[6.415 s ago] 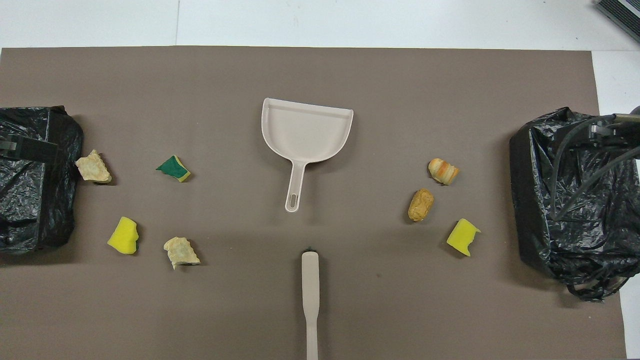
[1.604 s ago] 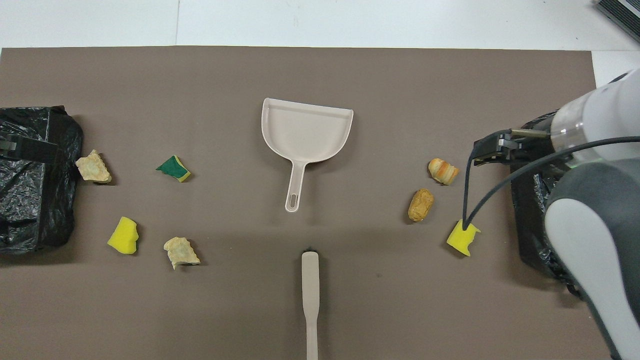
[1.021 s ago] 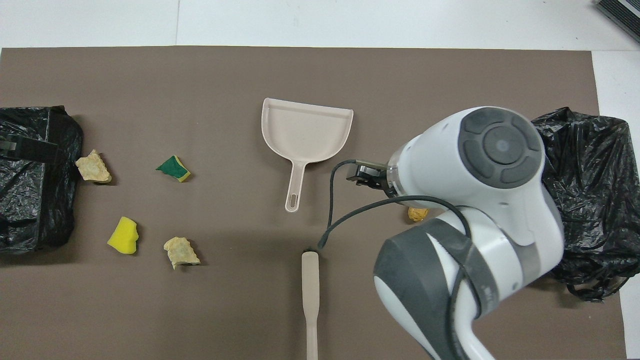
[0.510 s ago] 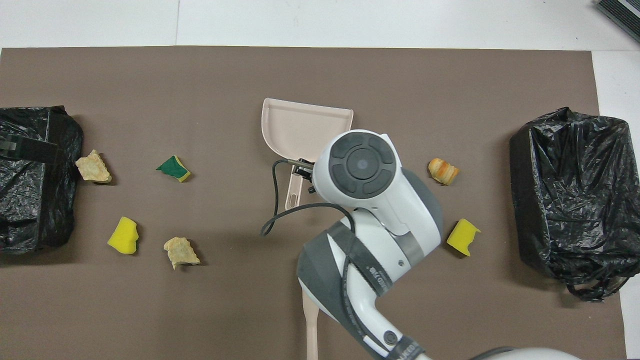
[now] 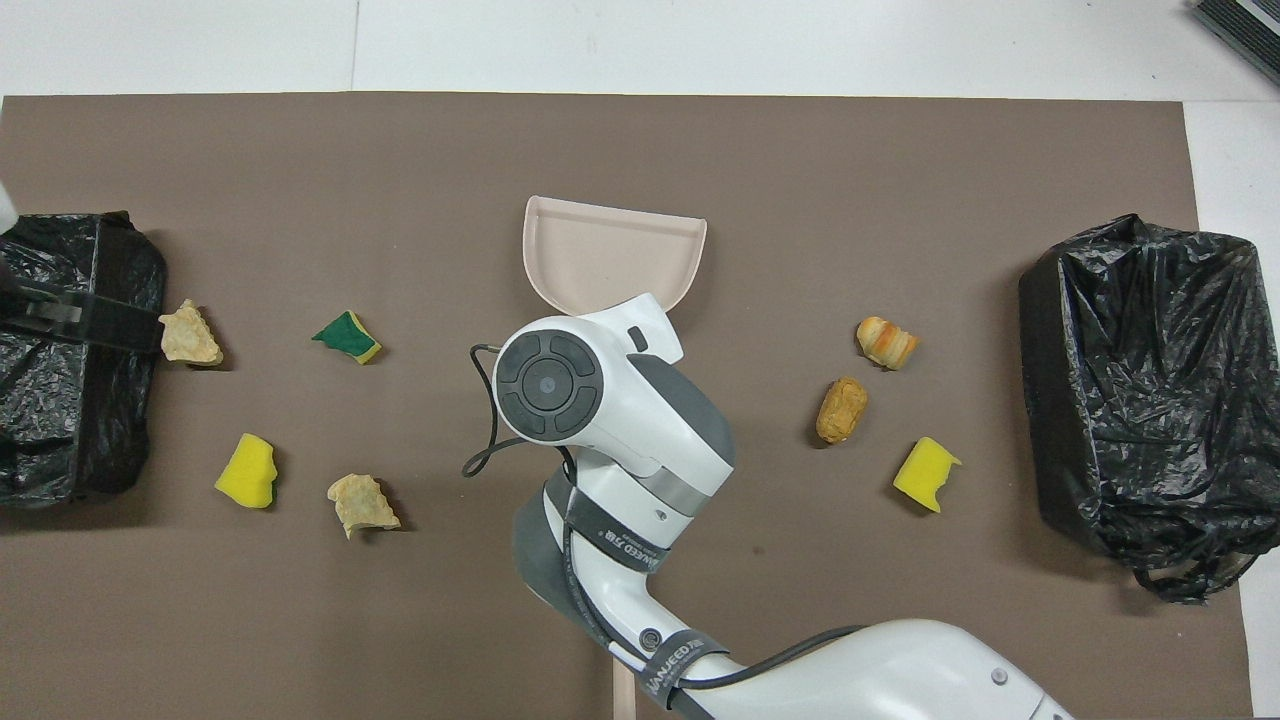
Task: Sweep and dump trash in bin
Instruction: 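Move the dustpan with the right gripper while the left gripper grasps the brush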
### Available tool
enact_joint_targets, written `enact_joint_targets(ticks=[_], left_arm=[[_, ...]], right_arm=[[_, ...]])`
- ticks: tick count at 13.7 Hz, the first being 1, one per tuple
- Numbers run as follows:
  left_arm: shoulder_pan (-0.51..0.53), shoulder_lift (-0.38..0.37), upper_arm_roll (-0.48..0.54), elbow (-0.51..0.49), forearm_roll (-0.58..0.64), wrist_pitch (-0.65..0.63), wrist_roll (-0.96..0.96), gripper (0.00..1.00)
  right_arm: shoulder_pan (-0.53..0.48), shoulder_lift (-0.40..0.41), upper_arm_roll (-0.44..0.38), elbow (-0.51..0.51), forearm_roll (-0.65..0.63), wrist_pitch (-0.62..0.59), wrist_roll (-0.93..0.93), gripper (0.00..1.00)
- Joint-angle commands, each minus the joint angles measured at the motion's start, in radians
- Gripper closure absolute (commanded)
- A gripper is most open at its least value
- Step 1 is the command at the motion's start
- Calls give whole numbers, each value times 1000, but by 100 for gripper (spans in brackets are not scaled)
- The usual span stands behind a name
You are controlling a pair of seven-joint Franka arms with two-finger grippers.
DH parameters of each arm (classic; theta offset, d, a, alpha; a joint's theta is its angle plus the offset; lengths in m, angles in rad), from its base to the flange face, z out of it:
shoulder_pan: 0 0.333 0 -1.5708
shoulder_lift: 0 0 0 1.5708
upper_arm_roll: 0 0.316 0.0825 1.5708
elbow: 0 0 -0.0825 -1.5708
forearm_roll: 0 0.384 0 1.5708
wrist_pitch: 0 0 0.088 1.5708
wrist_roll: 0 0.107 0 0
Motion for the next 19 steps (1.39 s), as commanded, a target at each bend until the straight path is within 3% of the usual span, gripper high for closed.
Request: enact_joint_targets(ticks=[1,3,6,8,9,11,12,16,19], left_arm=[[0,-156,-81,-230,-6,23,-76,0],[-15,-247,-115,-354,-32,34,-78,0],[-86,-352,-115,-515,-67,43,-127,0],[-120,-414,-115,-616,-86,58,-144,0],[-132,-438,-115,-642,-87,58,-145,0],[-158,-467,-116,-682,-95,58,-176,0],[-175,-470,-115,-694,-104,61,-210,0],[-282,-498,-118,-771,-139,128,-350,0],[-385,-496,-118,-826,-159,224,-499,0]], right_arm=[[20,16,-3,25,-40,7,21,5],[34,27,-1,8,-69,32,21,12],[29,24,-1,-27,-74,49,19,37],[25,21,0,-42,-74,53,16,48],[20,19,0,-52,-72,63,13,57],[16,18,-1,-53,-72,68,10,89],[16,18,-1,-46,-75,57,7,100],[-38,-14,0,-32,-74,43,-45,100],[-125,-72,3,-35,-52,2,-264,100]])
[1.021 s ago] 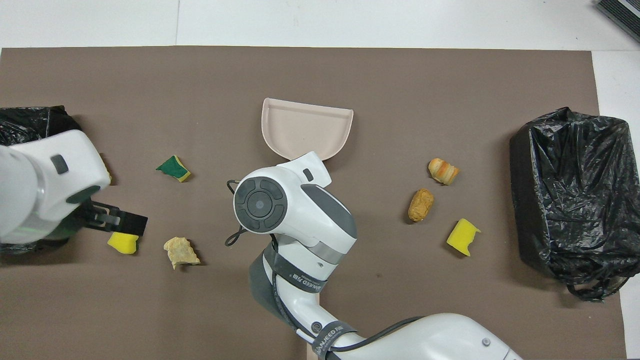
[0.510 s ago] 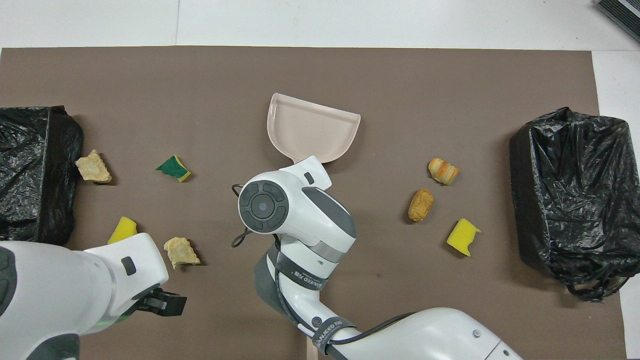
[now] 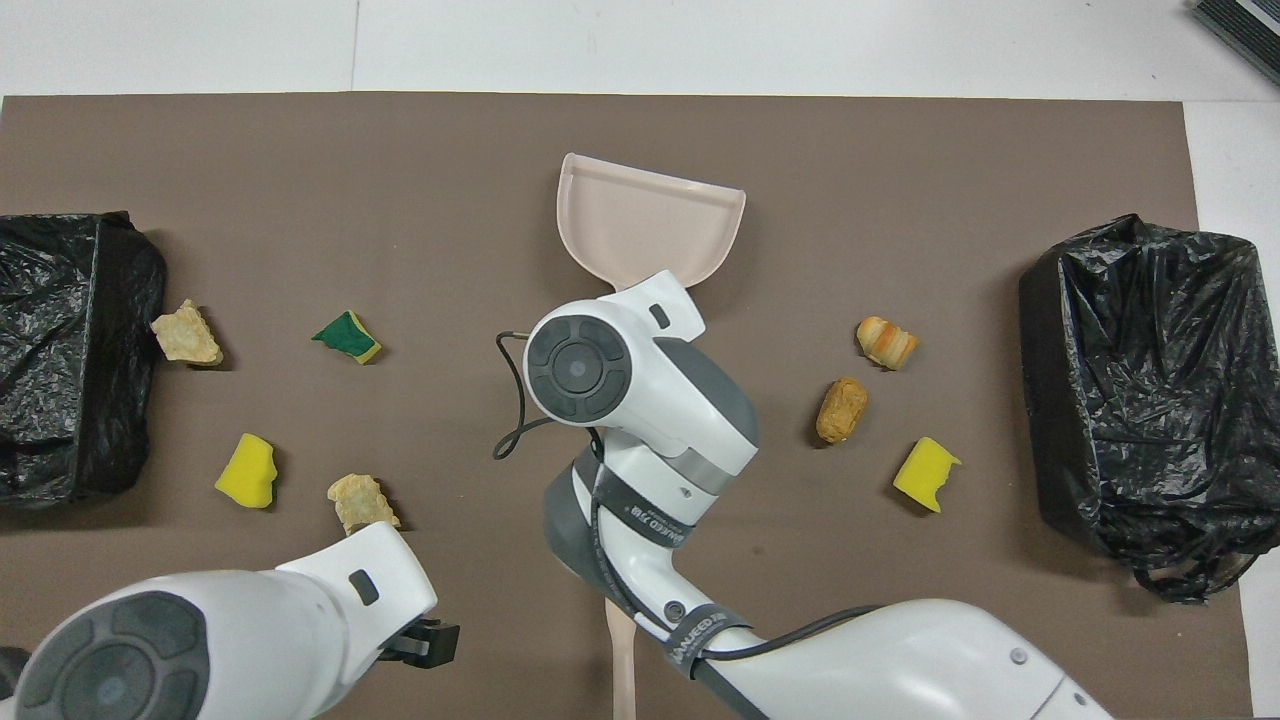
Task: Sweep and dump trash in bin
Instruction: 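Move the dustpan with the right gripper while the left gripper grasps the brush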
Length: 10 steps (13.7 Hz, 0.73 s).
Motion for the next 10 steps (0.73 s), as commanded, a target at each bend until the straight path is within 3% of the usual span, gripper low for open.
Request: enact_joint_targets(ticks=[1,4,8,10], left_arm=[[-113,-33,13,-94,-31,100,-124,0],[-294,21,13,-160,-31,291,-330,0],[-461,298,13,-153,-31,572,-542,0],[-519,358,13,-154,-31,619,-582,0]], right_arm=[[-93,-72,17,-16,21,-40,-211,100],[-165,-107,15,-16,92,-73,-464,100],[-240,-133,17,-16,94,-147,-783,100],[-273,-136,17,-17,95,-172,-931,100]])
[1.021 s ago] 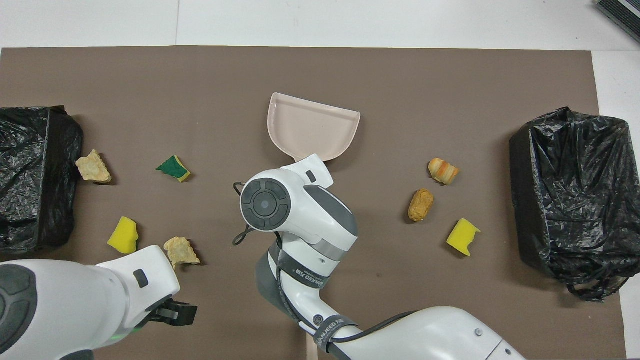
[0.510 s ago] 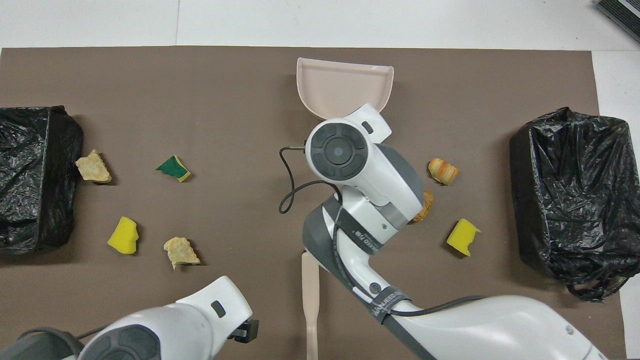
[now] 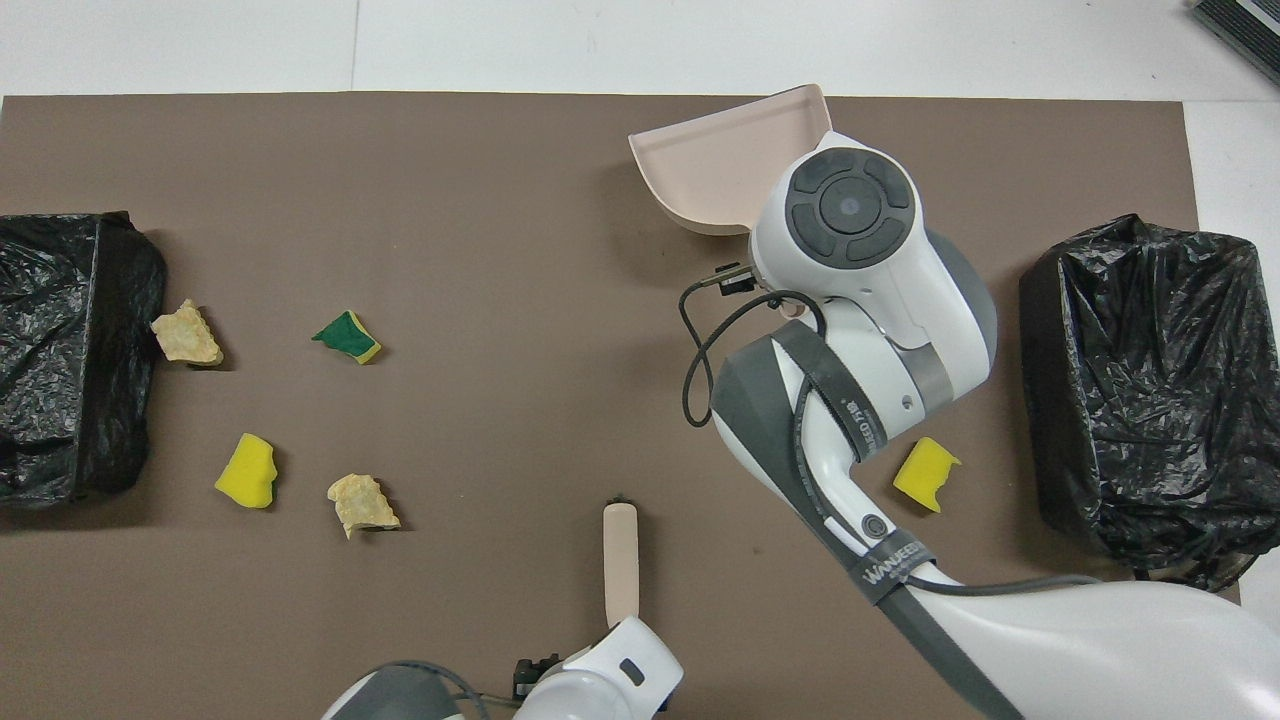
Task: Sweep and dump trash in bin
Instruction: 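Move the dustpan with the right gripper while the left gripper grasps the brush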
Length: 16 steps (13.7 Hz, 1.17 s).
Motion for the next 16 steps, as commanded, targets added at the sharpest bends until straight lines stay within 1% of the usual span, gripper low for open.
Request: enact_joint_targets(ticks=[1,3,4,5,7,9,10,12,14,15,16], left_arm=[[-53,75,19,14,-7,40,-43,3],[-59,73,19,15,-7,27,-44,24],[-64,73,19,15,-7,24,-44,33],[-64,73,21,17,-7,23,-43,48],[-64,73,21,20,-7,-6,-41,72],[-64,72,22,31,-5,-46,-31,94],[-58,70,22,40,-1,-75,-28,100],[-22,56,33,55,7,-138,27,100],[95,61,30,112,10,-224,157,100],[155,59,30,136,37,-259,237,100],[226,55,28,149,66,-269,306,100]], right_arm=[[-47,-30,13,-23,18,-16,-153,100],[-55,-36,13,-28,20,-29,-224,100],[-66,-37,13,-28,20,-30,-265,100],[-75,-47,13,-33,20,-38,-302,100],[-87,-53,13,-36,20,-84,-347,100],[-89,-59,13,-42,20,-92,-350,100],[-89,-65,13,-45,20,-98,-350,100],[-90,-73,15,-42,21,-110,-359,100],[-100,-88,15,-45,21,-133,-399,100],[-100,-108,15,-57,37,-157,-434,100],[-103,-125,15,-81,75,-164,-499,100]])
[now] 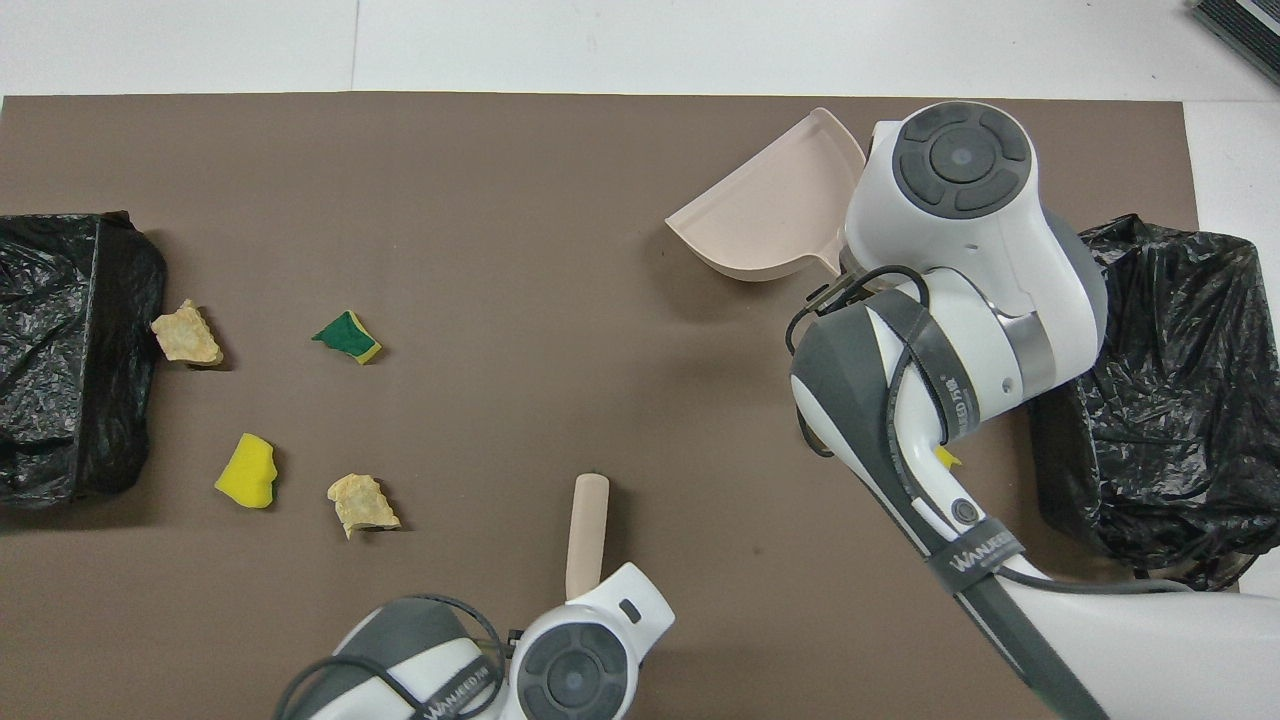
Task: Sweep and dump trash in bin
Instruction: 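Move the dustpan with the right gripper while the left gripper grasps the brush, then lift the brush with the left gripper toward the trash near the left bag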
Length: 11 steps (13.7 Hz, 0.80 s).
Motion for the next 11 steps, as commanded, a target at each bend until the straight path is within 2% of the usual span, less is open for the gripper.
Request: enact_joint_targets(ticks=[1,5,9,11], left_arm=[[171,-20,-4,53,55,-64,190,100],[407,37,-6,134,123,-50,517,100],[615,174,-4,315,130,-39,895,100],[700,242,-4,396,208,-13,1113,100]], right_arm=[[-26,-84,11,-98,98,-11,-191,100],[-31,-118,11,-163,156,3,-489,100],[7,-204,11,-311,177,70,-765,100],[27,-241,13,-374,178,111,-856,100]])
